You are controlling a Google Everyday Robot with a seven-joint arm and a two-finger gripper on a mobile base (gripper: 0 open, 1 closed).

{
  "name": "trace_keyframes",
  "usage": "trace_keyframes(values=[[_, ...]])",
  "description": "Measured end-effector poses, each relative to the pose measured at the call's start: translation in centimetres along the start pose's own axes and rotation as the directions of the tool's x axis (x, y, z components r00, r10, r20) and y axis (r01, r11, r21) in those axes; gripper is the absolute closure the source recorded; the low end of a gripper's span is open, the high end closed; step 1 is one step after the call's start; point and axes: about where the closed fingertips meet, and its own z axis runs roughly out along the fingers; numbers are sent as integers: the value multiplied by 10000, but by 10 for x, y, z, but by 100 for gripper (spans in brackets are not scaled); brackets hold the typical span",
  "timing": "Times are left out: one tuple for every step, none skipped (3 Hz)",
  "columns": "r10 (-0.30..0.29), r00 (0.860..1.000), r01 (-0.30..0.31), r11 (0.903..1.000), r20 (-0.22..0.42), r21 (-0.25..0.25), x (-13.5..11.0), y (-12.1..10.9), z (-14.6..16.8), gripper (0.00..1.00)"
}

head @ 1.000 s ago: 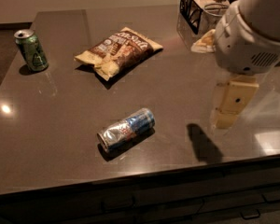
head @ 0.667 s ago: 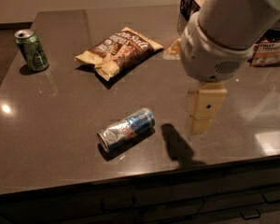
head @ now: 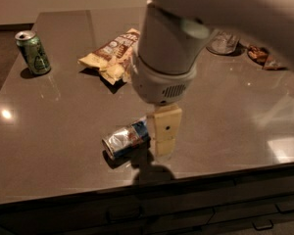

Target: Place redbull can upright

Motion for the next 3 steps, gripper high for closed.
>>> trace_keyframes(values=[[-741,9970,727,9957,-216,-579,-24,5,30,0],[-1240,9912,1168,9838,-455,-1359,-34,11,62,0],[-1458,9868,1310,9747,-709,-1810,-34,13,81,0]])
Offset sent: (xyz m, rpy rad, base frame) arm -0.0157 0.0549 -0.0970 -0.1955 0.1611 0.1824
